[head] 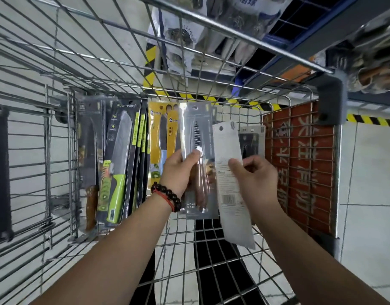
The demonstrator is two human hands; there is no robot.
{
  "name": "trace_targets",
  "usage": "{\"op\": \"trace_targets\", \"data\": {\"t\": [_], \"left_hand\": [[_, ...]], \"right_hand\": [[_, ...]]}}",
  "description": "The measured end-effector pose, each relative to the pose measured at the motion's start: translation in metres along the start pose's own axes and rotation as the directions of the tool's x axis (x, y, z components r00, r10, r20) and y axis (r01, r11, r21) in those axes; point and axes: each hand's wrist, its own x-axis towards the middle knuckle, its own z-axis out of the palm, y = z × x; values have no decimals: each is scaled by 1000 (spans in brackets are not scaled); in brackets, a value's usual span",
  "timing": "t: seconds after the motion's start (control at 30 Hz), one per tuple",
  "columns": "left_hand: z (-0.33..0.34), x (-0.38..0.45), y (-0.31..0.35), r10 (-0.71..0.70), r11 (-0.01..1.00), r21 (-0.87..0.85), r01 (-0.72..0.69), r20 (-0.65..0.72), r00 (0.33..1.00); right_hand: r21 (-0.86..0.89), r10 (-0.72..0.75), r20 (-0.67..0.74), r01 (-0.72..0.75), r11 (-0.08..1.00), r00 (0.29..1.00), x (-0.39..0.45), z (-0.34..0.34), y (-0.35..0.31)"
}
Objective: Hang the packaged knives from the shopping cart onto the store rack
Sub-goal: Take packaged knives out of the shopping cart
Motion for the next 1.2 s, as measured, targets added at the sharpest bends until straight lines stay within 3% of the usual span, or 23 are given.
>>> {"op": "trace_targets", "data": {"t": [0.13, 0.23, 0.3, 0.47, 0.53, 0.73, 0.8, 0.87, 0.93, 1.0, 1.1, 1.2], "left_hand": [[1, -1, 3, 93, 992, 101, -79, -136, 986], [5, -6, 4, 117, 974, 212, -84, -150, 982], [12, -9, 0, 57, 979, 200, -40, -80, 995], [16, -9, -8, -121, 983, -135, 124, 31, 992], [11, -9, -6, -198, 944, -265, 194, 13, 980], [10, -10, -12, -213, 954, -197, 226, 86, 973], [9, -10, -15, -225, 953, -203, 227, 33, 974], [4, -8, -19, -256, 951, -175, 254, 11, 967], [-1, -3, -22, -258, 950, -192, 247, -32, 966], [-9, 7, -30, -252, 933, -261, 249, 23, 968], [-18, 18, -43, -309, 917, -273, 291, -23, 951], [-17, 9, -25, -256, 935, -267, 233, -55, 965]], "right_hand": [[-53, -99, -166, 92, 994, 981, -11, -5, -16], [-127, -134, -143, 117, 985, 981, -17, 8, -18], [-171, -120, -98, 102, 980, 988, -20, 25, -17], [-381, -268, 151, 306, 873, 952, -26, 44, -7], [-324, -291, 171, 333, 886, 941, -20, 40, 6], [-148, -208, 239, 248, 958, 948, -8, 36, 30], [-78, -145, 272, 172, 982, 951, -1, 38, 32], [-54, -126, 215, 140, 989, 968, 9, 35, 33], [-188, -134, 50, 141, 972, 990, 21, 24, 32], [-426, -219, -51, 177, 887, 974, 34, 12, 32], [-624, -174, 104, 200, 755, 979, 48, 9, 36], [-595, -36, 160, 126, 794, 986, 51, 14, 35]]}}
